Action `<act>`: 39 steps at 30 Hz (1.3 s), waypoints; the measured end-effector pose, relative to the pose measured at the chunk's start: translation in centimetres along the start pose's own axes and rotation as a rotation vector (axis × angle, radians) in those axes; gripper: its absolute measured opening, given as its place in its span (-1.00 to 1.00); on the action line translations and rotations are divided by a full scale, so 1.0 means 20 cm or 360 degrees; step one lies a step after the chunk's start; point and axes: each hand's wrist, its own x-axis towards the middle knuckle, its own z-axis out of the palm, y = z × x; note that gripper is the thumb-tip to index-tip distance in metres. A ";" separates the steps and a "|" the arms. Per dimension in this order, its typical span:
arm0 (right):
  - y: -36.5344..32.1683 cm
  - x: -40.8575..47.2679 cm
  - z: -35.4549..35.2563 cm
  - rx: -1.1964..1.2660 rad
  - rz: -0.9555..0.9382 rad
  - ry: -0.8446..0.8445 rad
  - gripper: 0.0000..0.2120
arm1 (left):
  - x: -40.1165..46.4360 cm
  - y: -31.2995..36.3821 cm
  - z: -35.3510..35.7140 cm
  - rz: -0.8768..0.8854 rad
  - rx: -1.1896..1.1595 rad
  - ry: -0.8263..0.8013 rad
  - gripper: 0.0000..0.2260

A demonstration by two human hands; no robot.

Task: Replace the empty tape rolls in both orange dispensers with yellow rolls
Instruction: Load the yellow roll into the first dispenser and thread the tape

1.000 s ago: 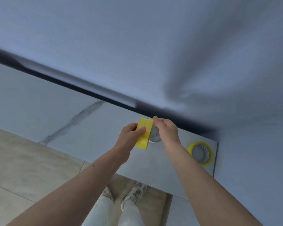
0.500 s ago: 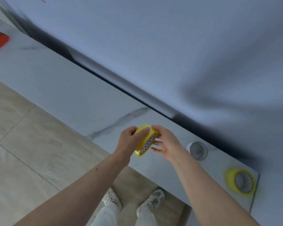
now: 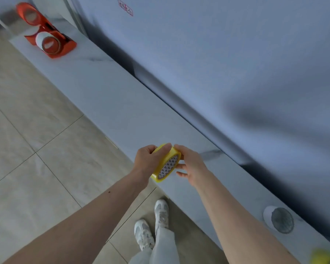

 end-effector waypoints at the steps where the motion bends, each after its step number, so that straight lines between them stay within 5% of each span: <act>1: -0.03 0.02 0.05 -0.0033 -0.0003 -0.0014 -0.67 | 0.03 0.02 -0.05 -0.0007 -0.0015 0.0021 -0.65; 18: -0.67 0.30 0.87 -0.0267 0.0009 -0.0137 -0.77 | 0.50 0.42 -0.76 -0.0062 -0.0219 0.0292 -0.61; 39: -1.25 0.33 2.15 -0.0169 -0.0115 -0.0055 -0.87 | 0.91 0.93 -1.98 -0.0060 -0.0231 0.0147 -0.67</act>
